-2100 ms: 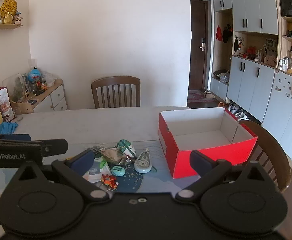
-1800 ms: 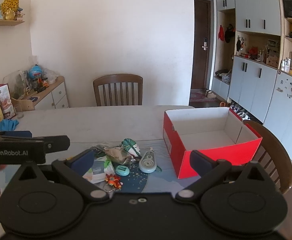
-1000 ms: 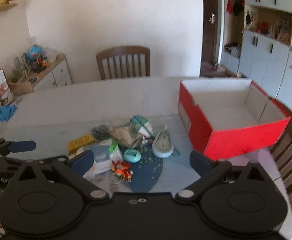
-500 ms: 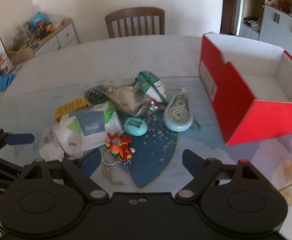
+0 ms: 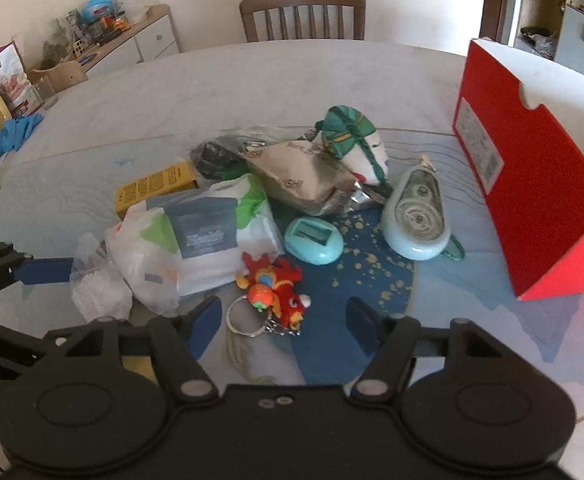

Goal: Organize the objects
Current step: 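Reach the right gripper down to the red toy keychain on the pile, then close the right gripper on the red toy keychain and lift it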

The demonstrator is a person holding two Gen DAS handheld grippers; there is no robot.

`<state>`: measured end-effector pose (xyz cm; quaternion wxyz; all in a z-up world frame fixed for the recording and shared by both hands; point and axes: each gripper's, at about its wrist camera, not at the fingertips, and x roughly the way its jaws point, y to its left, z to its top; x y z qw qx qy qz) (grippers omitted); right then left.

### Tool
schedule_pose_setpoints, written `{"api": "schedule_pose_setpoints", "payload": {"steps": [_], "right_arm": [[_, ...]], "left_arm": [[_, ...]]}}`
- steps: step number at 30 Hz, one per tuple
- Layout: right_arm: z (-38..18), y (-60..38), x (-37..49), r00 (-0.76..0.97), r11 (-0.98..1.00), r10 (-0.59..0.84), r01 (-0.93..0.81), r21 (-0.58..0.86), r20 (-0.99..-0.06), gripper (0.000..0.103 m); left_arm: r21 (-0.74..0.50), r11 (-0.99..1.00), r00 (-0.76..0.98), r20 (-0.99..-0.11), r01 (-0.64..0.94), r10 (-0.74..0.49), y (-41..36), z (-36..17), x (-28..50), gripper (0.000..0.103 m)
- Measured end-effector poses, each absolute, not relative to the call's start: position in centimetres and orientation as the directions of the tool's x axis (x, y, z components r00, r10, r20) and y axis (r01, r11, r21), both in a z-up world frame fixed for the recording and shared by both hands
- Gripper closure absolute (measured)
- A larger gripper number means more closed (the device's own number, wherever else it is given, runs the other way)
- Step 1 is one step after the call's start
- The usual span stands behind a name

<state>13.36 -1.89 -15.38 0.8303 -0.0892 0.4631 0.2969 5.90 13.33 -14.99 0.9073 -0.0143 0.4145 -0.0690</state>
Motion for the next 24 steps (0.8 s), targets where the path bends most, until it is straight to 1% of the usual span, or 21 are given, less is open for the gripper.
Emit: {"api": "schedule_pose_setpoints", "payload": {"steps": [2, 3, 7, 8, 11, 13, 15, 16, 24], "right_arm": [[-15.5, -1.6, 13.5, 0.390, 0.808, 0.410, -0.575, 0.130, -0.824, 0.042], [-15.6, -1.5, 13.6, 0.389, 0.808, 0.409, -0.575, 0.130, -0.825, 0.043], [-15.9, -1.0, 13.8, 0.386, 0.809, 0.408, -0.573, 0.132, -0.827, 0.052], [-16.0, -0.9, 13.9, 0.383, 0.808, 0.410, -0.574, 0.135, -0.828, 0.055], [-16.3, -0.6, 14.0, 0.383, 0.810, 0.402, -0.572, 0.128, -0.832, 0.058], [-16.5, -0.5, 14.0, 0.388, 0.813, 0.394, -0.570, 0.118, -0.833, 0.060], [-16.5, -0.6, 14.0, 0.391, 0.815, 0.394, -0.567, 0.119, -0.832, 0.063], [-16.6, -0.6, 14.1, 0.392, 0.816, 0.390, -0.567, 0.115, -0.833, 0.068], [-15.8, -1.3, 13.5, 0.395, 0.813, 0.406, -0.568, 0.128, -0.824, 0.068]], "left_arm": [[-0.073, 0.990, 0.654, -0.745, 0.119, -0.133, 13.3, -14.8, 5.9, 0.040], [-0.074, 0.990, 0.653, -0.745, 0.123, -0.136, 13.4, -14.8, 5.9, 0.044], [-0.088, 0.988, 0.650, -0.745, 0.127, -0.150, 13.5, -14.8, 5.9, 0.056], [-0.090, 0.987, 0.651, -0.743, 0.129, -0.153, 13.5, -14.7, 5.8, 0.057], [-0.091, 0.987, 0.647, -0.746, 0.134, -0.157, 13.5, -14.7, 5.9, 0.058], [-0.095, 0.986, 0.645, -0.747, 0.136, -0.160, 13.6, -14.6, 5.8, 0.063], [-0.103, 0.985, 0.641, -0.749, 0.135, -0.166, 13.7, -14.6, 5.9, 0.065], [-0.106, 0.985, 0.639, -0.751, 0.133, -0.167, 13.8, -14.6, 6.0, 0.068], [-0.132, 0.984, 0.625, -0.759, 0.123, -0.180, 14.2, -13.8, 6.0, 0.072]]}}
